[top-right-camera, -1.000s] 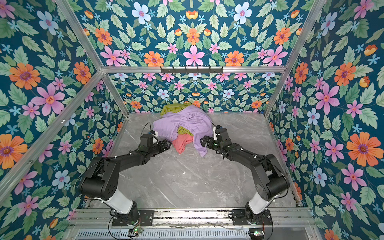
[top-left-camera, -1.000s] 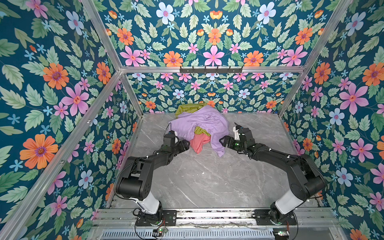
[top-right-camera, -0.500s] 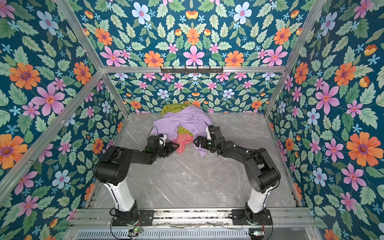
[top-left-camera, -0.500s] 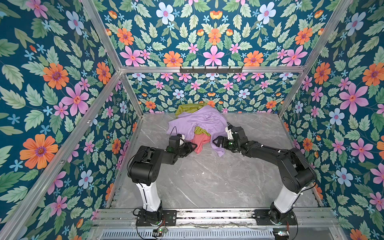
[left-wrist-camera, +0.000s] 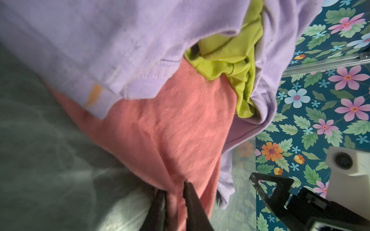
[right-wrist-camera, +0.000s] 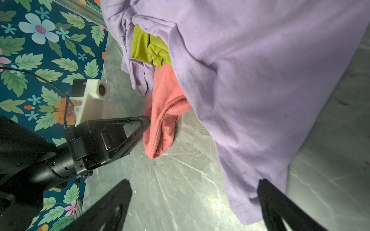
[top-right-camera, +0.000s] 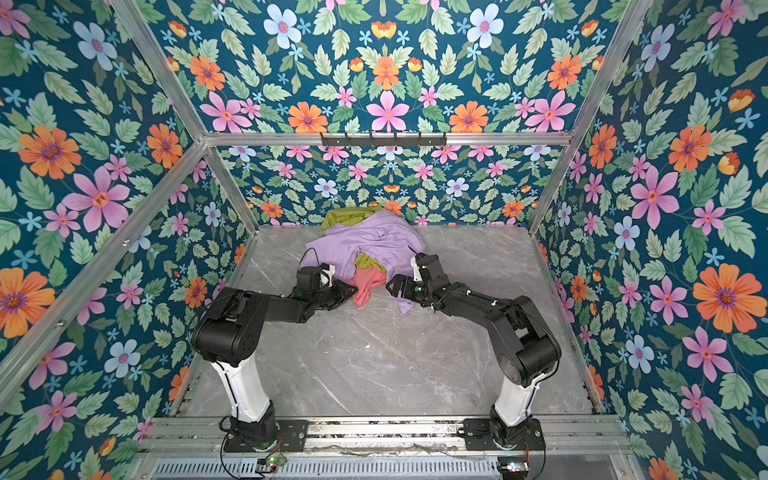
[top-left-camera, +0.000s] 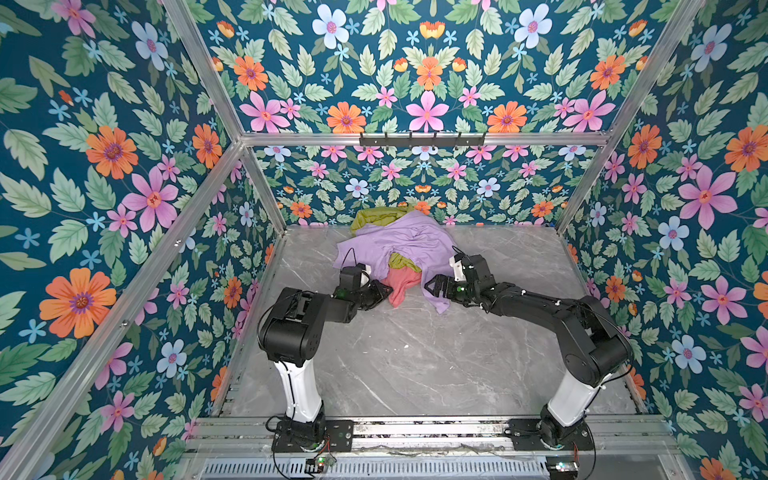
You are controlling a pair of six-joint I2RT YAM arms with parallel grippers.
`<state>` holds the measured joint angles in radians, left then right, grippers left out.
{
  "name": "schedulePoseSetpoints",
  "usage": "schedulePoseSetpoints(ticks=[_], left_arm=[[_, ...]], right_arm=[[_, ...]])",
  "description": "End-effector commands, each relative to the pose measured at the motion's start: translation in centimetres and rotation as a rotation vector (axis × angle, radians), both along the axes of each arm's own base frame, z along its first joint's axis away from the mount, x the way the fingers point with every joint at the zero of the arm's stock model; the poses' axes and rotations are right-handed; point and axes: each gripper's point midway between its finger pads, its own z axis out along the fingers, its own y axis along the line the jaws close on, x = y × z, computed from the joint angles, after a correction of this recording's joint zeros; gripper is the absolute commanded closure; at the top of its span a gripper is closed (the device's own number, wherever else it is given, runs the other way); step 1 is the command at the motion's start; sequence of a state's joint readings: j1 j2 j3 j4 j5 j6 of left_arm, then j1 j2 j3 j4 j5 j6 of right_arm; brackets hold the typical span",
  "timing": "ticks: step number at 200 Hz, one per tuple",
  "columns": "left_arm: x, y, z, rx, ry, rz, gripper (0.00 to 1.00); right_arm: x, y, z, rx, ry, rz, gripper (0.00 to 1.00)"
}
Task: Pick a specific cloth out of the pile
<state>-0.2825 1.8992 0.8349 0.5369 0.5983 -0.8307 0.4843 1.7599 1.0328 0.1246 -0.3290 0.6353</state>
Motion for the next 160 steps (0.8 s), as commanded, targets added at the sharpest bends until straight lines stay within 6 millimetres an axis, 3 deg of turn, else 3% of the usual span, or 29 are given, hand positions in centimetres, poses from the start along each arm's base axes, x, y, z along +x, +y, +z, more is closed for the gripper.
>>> schedulePoseSetpoints(ticks=[1,77,160], left_arm=[[0.0,-0.1,0.3,0.003,-0.012,-0.015,0.86],[0.0,-0.1,2.6,-0.012,-0.055,-0.014,0.98],[0.8,-0.4,7.1,-0.038,-0.129,-0.015,1.0]], right_arm=[[-0.1,0.5,0.5,0.013,-0.017,0.016,0.01],[-0.4,1.3,1.5,0.034,-0.029,0.043,0.01],[-0.6,1.6,2.6,0.048,-0.055,0.052,0.01]])
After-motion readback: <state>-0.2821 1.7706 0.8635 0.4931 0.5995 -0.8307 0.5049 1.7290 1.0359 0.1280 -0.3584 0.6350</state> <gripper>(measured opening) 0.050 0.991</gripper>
